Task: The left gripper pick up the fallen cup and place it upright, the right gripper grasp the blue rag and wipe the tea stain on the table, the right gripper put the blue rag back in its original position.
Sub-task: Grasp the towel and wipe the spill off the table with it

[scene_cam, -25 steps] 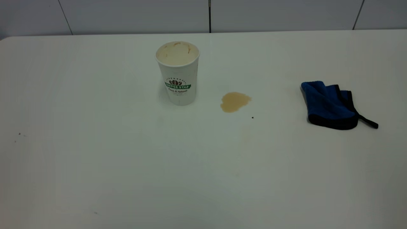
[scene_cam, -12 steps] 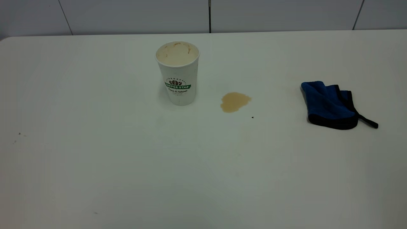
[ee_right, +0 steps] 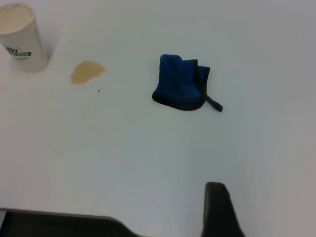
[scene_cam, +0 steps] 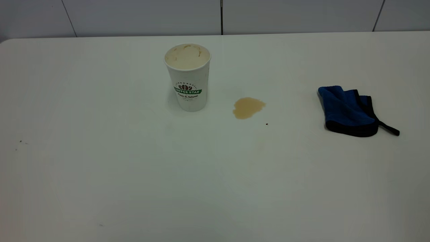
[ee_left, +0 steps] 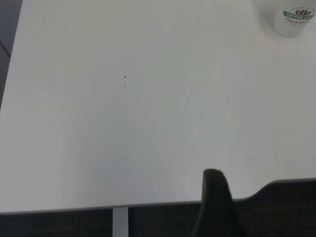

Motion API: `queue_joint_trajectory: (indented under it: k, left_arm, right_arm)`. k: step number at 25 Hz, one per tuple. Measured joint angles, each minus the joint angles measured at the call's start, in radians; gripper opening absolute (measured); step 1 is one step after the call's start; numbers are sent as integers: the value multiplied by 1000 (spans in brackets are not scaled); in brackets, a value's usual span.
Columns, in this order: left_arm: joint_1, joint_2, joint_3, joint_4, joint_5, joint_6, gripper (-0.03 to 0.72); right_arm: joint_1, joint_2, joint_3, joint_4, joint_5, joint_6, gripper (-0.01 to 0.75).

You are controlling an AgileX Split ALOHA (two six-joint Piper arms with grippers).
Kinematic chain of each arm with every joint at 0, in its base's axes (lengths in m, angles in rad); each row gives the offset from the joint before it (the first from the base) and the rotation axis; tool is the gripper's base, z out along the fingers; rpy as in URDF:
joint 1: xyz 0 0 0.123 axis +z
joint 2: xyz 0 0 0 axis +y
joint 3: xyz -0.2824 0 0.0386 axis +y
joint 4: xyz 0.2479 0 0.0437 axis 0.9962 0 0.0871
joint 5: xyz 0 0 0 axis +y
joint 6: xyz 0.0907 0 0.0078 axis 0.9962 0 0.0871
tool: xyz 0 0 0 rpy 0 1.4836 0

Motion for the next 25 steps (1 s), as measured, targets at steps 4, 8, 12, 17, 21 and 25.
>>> queue_joint_trajectory:
  k: [4, 8, 12, 17, 21, 25]
  left_arm:
    - [0, 0, 0, 0, 0, 0, 524]
    - [0, 0, 0, 0, 1, 0, 524]
    - [0, 0, 0, 0, 1, 0, 524]
    - [0, 0, 0, 0, 1, 0, 524]
    - [0, 0, 0, 0, 1, 0, 524]
    - [0, 0, 0, 0, 1, 0, 524]
  right_arm:
    - [0, 0, 0, 0, 0, 0, 511]
    - [0, 0, 0, 1, 0, 0, 511]
    - [0, 0, 0, 4, 0, 0, 511]
    - [0, 0, 0, 16, 0, 0, 511]
    - [-1, 10, 0, 31, -1, 24, 511]
    - [-1, 163, -10, 72, -50, 26, 534]
